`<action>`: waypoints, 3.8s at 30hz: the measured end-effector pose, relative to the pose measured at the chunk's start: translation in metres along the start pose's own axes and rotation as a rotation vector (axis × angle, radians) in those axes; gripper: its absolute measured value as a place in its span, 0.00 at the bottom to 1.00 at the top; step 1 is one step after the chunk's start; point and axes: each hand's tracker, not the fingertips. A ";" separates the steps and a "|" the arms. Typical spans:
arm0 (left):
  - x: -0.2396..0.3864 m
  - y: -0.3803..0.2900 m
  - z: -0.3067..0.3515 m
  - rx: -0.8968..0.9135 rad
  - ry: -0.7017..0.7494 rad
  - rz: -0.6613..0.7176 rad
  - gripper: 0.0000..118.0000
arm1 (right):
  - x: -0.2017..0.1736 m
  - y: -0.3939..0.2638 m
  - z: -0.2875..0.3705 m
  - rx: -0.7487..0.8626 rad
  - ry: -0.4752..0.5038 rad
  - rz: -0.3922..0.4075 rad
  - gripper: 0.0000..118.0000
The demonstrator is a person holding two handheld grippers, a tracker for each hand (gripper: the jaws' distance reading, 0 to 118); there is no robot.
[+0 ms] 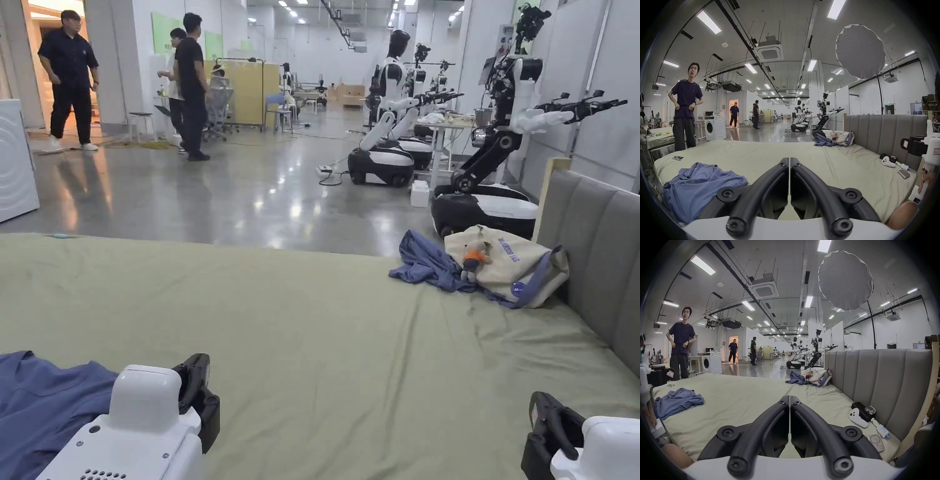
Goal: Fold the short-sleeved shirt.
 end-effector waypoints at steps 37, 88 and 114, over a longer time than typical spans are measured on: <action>-0.142 0.008 0.123 -0.020 0.455 -0.011 0.02 | -0.212 0.010 -0.037 -0.015 0.566 -0.003 0.03; -0.458 -0.084 -0.215 -0.823 0.502 0.224 0.02 | -0.242 -0.022 -0.092 -0.176 0.614 0.113 0.03; 0.043 0.175 -0.241 -0.395 -0.363 0.059 0.02 | 0.022 0.043 -0.004 -0.057 0.190 0.118 0.03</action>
